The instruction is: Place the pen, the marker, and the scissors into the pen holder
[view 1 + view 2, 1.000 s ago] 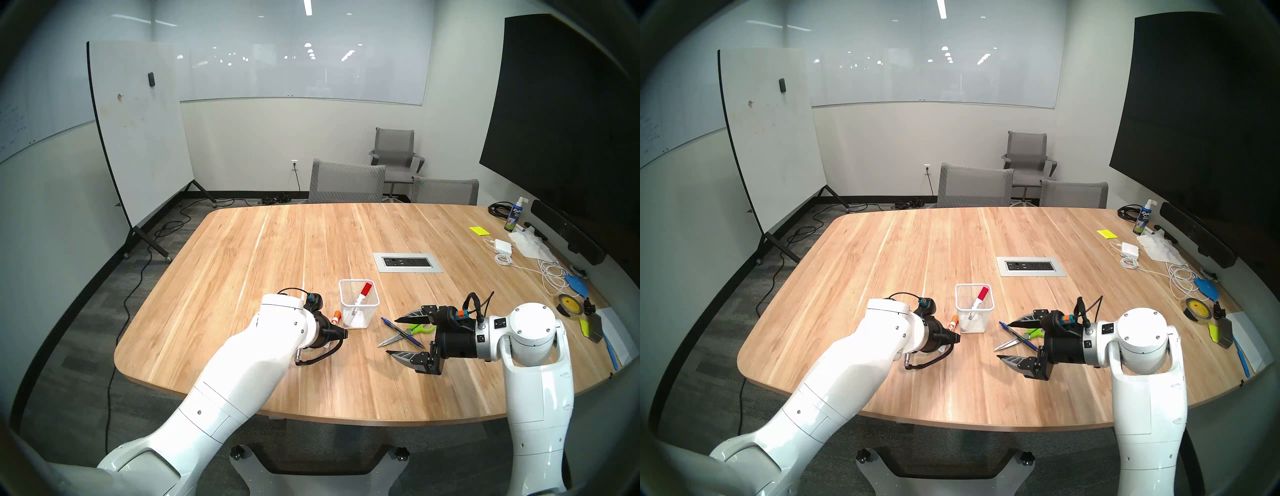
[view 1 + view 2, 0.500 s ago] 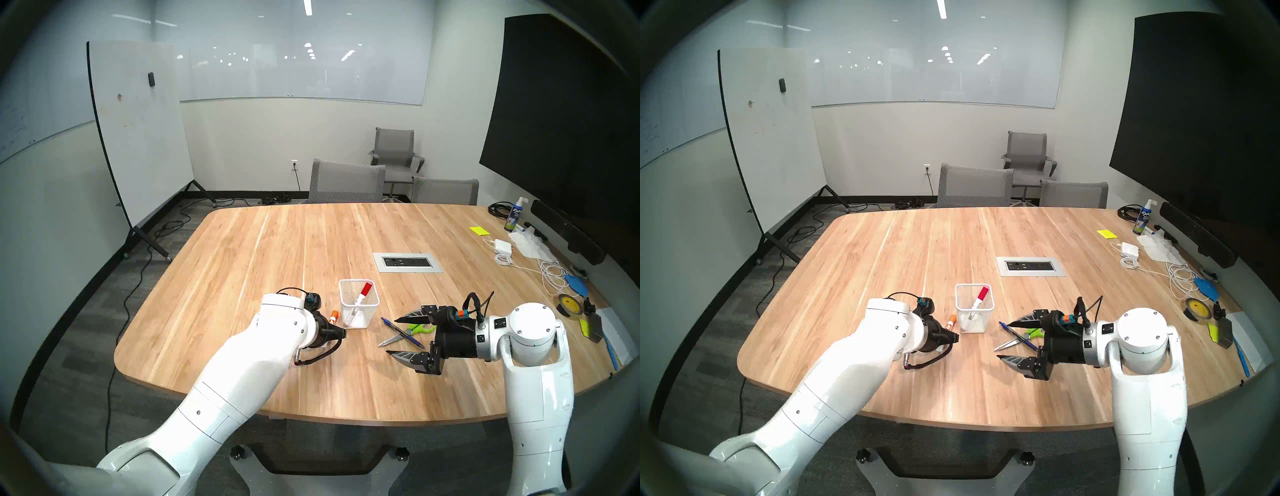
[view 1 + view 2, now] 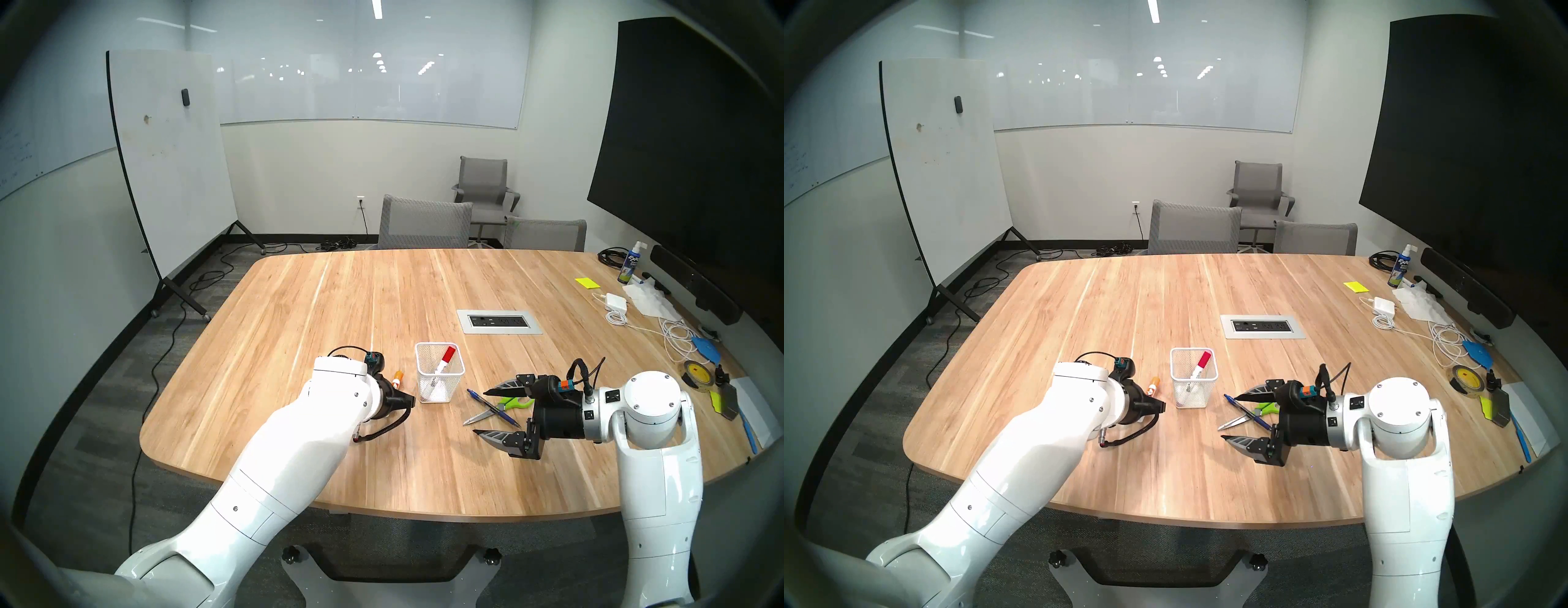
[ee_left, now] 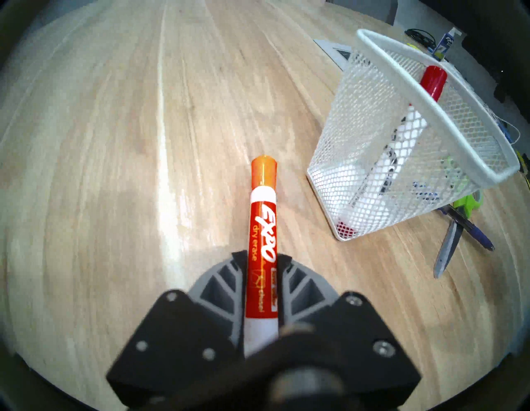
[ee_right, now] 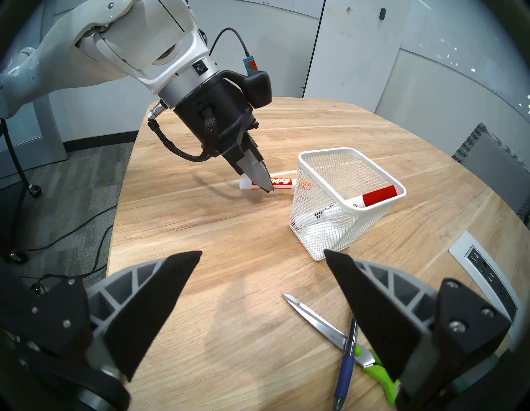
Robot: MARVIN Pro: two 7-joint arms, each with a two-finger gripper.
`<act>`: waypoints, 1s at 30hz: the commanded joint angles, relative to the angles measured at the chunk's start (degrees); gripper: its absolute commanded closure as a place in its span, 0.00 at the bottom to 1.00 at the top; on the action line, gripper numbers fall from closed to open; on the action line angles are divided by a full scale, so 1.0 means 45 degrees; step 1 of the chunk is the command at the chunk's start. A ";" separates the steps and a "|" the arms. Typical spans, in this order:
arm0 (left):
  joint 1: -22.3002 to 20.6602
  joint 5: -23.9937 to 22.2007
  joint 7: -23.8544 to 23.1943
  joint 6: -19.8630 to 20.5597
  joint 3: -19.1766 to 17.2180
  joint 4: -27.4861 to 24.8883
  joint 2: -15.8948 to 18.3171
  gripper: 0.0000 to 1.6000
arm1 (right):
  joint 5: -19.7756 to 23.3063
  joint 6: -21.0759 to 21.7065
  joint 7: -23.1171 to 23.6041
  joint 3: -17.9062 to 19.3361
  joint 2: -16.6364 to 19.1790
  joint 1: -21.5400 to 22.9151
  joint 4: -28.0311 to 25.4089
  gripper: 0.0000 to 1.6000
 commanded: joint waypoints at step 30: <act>-0.0921 0.0969 -0.0136 0.0018 0.1059 -0.2905 0.0082 1.00 | 0.0067 0.0005 -0.0002 0.0011 0.0030 0.0097 -0.0171 0.00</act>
